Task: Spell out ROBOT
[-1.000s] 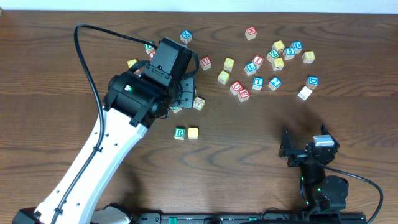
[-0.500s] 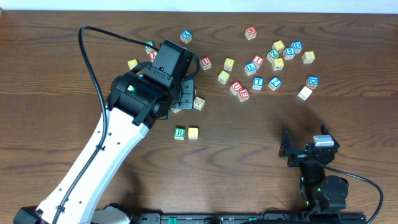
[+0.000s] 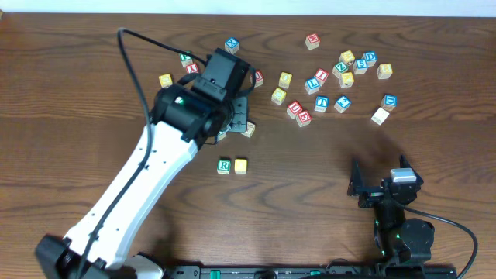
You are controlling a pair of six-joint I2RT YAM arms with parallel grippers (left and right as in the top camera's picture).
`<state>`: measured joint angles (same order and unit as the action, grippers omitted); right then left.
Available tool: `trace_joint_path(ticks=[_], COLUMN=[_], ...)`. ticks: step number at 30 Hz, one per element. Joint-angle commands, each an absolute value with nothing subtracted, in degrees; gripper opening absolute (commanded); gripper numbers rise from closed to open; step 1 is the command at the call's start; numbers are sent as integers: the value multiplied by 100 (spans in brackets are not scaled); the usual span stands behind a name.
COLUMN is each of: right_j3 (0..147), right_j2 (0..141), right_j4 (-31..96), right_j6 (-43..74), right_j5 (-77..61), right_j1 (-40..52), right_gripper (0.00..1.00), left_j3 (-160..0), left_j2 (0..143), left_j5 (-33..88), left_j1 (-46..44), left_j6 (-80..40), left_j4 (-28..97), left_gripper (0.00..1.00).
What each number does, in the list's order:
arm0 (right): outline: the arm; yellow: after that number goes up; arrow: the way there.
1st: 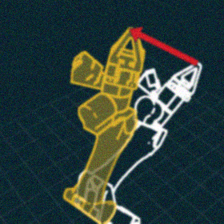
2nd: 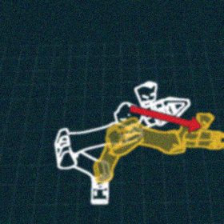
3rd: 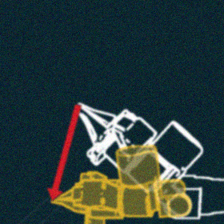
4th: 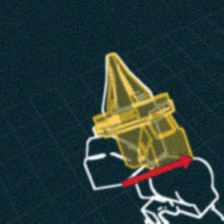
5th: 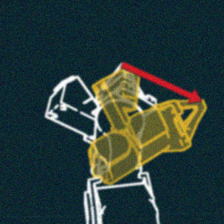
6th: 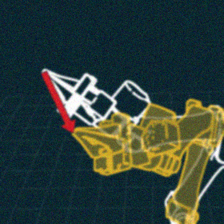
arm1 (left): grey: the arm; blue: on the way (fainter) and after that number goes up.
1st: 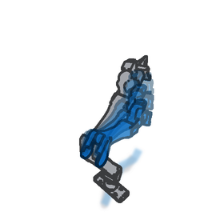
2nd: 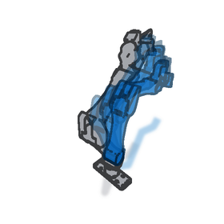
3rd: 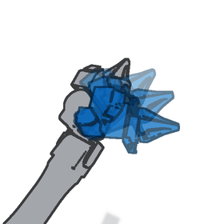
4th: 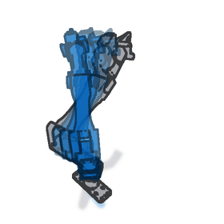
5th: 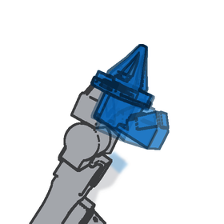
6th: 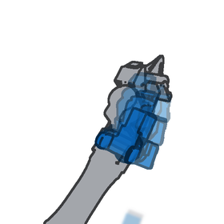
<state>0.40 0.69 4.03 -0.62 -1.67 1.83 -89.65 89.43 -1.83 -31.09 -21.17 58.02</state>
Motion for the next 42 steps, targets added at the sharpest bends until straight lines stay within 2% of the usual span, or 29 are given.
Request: trace_joint_path(ticks=[1,20,42], right_j3=[32,32,32], right_j2=[38,38,38], right_j4=[427,427,427], right_j6=[-25,-25,-25], right_j5=[-163,-163,-163], right_j1=[154,154,154], right_gripper=[99,99,99], left_j3=[-8903,-8903,-8903], left_j2=[9382,11205,11577], left_j5=[-189,-187,-235], left_j1=[-3267,-3614,-3559], left_j6=[-2174,-2296,-2300], left_j4=[5693,4770,4550], left_gripper=[7,7,7])
